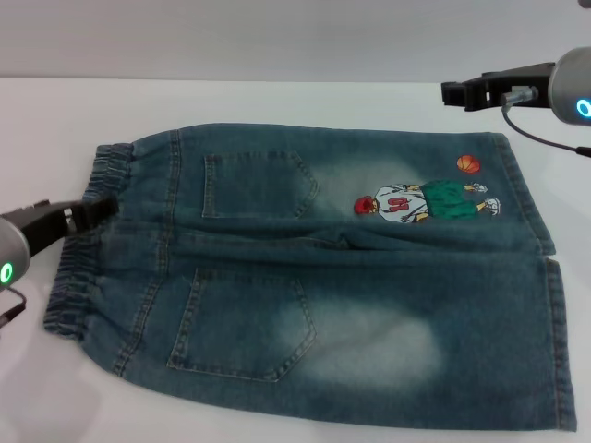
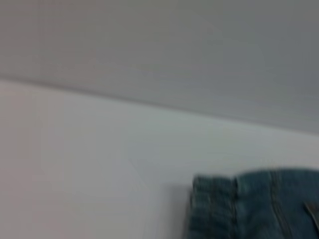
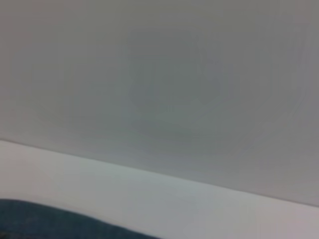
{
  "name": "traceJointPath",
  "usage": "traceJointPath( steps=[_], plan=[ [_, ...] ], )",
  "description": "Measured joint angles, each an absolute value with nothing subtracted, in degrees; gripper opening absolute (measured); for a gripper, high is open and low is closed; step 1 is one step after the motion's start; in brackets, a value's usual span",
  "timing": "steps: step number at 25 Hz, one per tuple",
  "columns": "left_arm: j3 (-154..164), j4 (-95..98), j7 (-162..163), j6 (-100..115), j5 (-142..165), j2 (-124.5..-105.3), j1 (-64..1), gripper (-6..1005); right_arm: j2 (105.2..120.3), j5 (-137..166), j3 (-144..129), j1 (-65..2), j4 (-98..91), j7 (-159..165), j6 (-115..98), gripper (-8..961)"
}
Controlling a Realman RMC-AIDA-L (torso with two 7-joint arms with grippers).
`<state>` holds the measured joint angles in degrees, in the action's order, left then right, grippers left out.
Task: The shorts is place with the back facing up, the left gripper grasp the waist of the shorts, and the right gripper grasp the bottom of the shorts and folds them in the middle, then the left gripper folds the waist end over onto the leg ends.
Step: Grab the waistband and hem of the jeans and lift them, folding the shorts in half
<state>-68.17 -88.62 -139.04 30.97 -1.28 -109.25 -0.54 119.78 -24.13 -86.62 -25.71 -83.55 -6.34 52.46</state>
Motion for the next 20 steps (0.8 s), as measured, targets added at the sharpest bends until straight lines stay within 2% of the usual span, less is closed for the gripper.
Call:
traceJointPath(
  steps=[3,4,18,19,20],
  plan=[
    [-65.2,-89.5,-139.0,32.2,-6.7,-105.78,-0.9,858,119.8,-24.6,-88.5,-24.2,-85.9,-6.2,53.8,512],
    [-64.7,-89.5,-139.0,32.5,-7.4,-105.23,-1.0,858,119.8,-24.6,-88.5,-24.2,-85.9,-6.2,53.8,512],
    [-63.5,-98.4,-139.0,35.5,-6.5,-102.19,3.6,857,119.79,-25.1,-93.7,-22.5,-90.5,-4.0,54.1,513],
    [-63.7,-103.2,-139.0,36.9,-6.9,-100.53,5.1,857,119.78,-24.9,-94.0,-22.3,-91.3,-3.8,54.4,513],
    [-63.7,-104.1,-139.0,37.3,-7.0,-100.27,5.4,857,119.75,-24.9,-94.2,-22.1,-92.1,-3.6,54.8,513]
  ],
)
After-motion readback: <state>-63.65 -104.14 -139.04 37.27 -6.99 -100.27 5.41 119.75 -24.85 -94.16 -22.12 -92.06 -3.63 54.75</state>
